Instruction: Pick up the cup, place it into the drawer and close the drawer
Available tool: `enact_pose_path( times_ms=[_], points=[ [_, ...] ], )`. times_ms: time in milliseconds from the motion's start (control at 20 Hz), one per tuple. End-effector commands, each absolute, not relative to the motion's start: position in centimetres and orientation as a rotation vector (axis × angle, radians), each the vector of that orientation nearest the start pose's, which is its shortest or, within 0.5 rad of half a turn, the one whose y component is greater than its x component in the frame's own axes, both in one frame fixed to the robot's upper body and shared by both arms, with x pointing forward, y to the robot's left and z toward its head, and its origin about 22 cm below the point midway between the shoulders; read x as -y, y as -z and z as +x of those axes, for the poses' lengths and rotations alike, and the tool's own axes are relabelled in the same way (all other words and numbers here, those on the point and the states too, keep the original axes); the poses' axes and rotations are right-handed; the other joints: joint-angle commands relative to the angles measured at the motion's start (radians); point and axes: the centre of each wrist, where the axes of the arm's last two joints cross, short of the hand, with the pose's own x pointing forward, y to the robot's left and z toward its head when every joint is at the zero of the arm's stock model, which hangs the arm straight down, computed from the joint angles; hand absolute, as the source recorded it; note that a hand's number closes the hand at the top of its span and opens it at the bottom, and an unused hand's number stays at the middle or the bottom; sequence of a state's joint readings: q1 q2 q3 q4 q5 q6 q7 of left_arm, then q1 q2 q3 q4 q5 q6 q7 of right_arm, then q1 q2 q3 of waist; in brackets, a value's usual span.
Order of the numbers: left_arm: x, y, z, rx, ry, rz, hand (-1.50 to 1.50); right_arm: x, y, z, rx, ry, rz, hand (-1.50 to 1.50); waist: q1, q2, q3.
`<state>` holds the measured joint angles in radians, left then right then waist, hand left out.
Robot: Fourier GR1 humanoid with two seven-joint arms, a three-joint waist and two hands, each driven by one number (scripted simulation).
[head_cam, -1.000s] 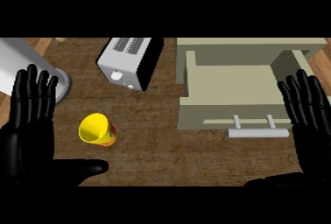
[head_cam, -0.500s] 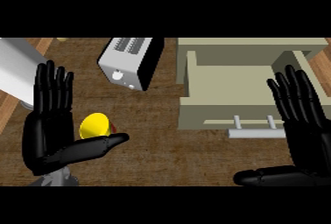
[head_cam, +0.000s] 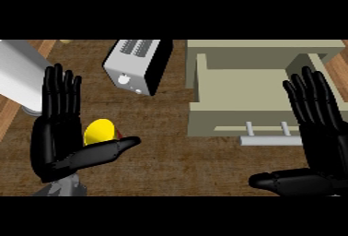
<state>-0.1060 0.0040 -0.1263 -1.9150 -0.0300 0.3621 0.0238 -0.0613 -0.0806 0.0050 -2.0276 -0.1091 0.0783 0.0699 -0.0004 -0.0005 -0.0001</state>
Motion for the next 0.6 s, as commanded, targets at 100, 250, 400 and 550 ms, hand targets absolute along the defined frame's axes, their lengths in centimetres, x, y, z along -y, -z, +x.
enact_pose_path(
  times_ms=[100,250,400,550],
  points=[
    [-19.2,-10.0,25.4,1.944,-0.244,0.121,-1.50,22.3,-14.2,23.1,2.022,-0.116,0.131,-1.50,0.000,0.000,0.000],
    [-19.1,-8.9,23.4,1.914,-0.257,0.130,-1.50,23.6,-12.1,22.2,1.999,-0.115,0.120,-1.50,0.000,0.000,0.000],
    [-18.1,-8.0,24.0,1.892,-0.265,0.141,-1.50,24.1,-14.4,23.6,2.003,-0.088,0.141,-1.50,0.001,0.000,0.000],
    [-20.6,-7.0,23.6,1.862,-0.276,0.169,-1.50,23.9,-13.2,23.0,2.018,-0.128,0.143,-1.50,0.001,0.000,0.000]
  ],
)
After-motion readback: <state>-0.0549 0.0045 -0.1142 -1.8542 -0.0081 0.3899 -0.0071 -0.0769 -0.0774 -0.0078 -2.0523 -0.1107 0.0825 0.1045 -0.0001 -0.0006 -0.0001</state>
